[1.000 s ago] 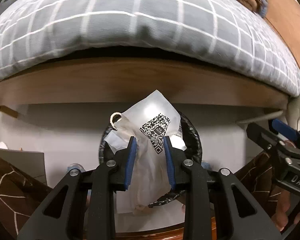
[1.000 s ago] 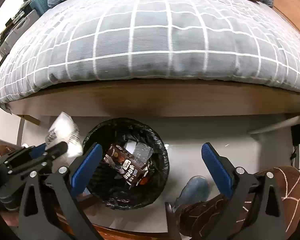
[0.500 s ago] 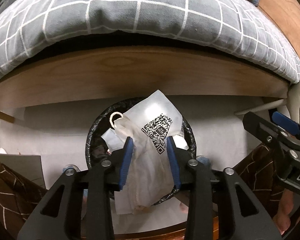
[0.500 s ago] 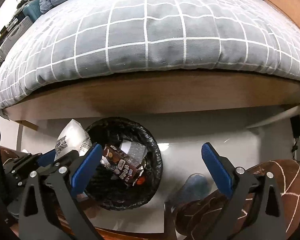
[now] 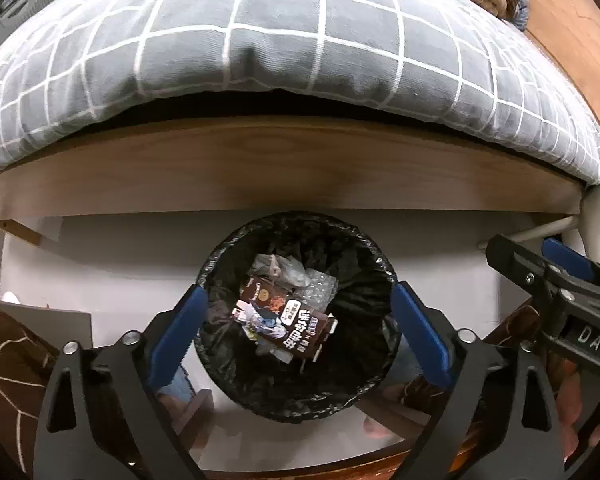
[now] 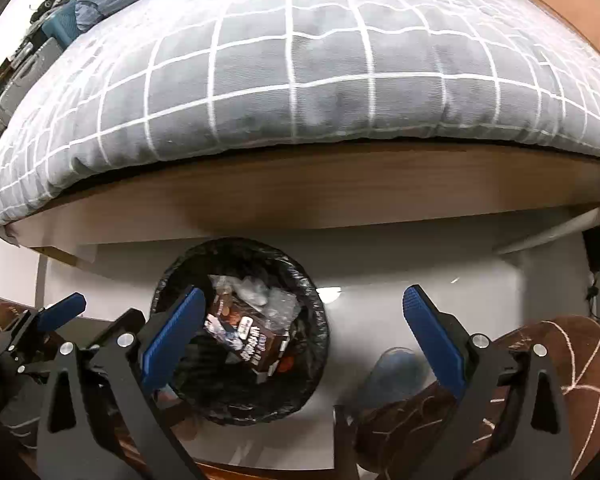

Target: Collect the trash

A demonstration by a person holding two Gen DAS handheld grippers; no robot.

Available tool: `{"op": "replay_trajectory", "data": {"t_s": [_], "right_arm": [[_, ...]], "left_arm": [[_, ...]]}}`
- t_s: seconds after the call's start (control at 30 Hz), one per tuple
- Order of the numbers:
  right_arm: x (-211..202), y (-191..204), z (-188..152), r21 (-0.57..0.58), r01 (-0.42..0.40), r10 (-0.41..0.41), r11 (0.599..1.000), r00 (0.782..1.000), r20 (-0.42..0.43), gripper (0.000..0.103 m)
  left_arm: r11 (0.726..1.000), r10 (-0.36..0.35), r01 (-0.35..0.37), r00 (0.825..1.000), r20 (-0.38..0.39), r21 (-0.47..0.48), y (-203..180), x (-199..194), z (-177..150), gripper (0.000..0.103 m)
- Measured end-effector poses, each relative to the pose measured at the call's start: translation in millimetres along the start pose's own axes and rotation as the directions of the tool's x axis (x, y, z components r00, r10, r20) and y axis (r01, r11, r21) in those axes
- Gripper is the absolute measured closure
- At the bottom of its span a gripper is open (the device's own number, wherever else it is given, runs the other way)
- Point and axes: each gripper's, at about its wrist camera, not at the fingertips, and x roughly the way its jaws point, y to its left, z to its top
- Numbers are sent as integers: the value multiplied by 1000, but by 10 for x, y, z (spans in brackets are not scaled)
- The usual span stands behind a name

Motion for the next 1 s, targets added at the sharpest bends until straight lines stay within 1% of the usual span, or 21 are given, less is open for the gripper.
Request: {"op": "replay_trajectory", "data": {"t_s": [0.03, 0.17, 0.27, 0.33, 0.4, 0.53, 0.6, 0.73, 0.87, 1.0], "right_arm": [[-3, 18, 5, -5, 1, -1, 1000, 1000, 2, 7], [-87, 100, 40, -25, -4, 4, 1000, 1000, 18, 8], [-192, 119, 71, -13, -11, 11, 1000, 999, 32, 8], [-296, 125, 105, 3, -20, 20, 1000, 999, 47, 8], [-416, 160, 127, -7, -13, 13, 1000, 997, 77, 8], [-691, 247, 168, -41, -1, 6, 999, 992, 124, 8], [-878, 302, 183, -59, 21, -12, 998, 987, 162, 8], [-1267, 371, 217, -70, 21, -5, 997, 974, 226, 8], [-1666, 448, 222, -85, 29, -4, 996, 961, 278, 8], [-2009, 524, 140, -99, 57, -20, 993, 943, 333, 8]], "left_arm": [[1000, 5, -5, 1000, 4, 0, 45, -27, -2, 6], [999, 51, -51, 998, 23, 8, 145, -186, 10, 6], [999, 36, -35, 999, 37, -4, 218, -358, 30, 6], [999, 39, -39, 997, 63, -2, 248, -498, 56, 6], [998, 50, -52, 993, 103, 18, 256, -642, 80, 6], [999, 33, -35, 988, 148, 10, 297, -946, 155, 6], [999, 38, -40, 982, 182, 3, 319, -1104, 182, 6], [1000, 25, -26, 972, 236, 5, 318, -1442, 222, 6], [1000, 5, -5, 962, 274, 0, 335, -1761, 206, 6], [1000, 4, -5, 951, 309, 4, 356, -2020, 166, 6]]}}
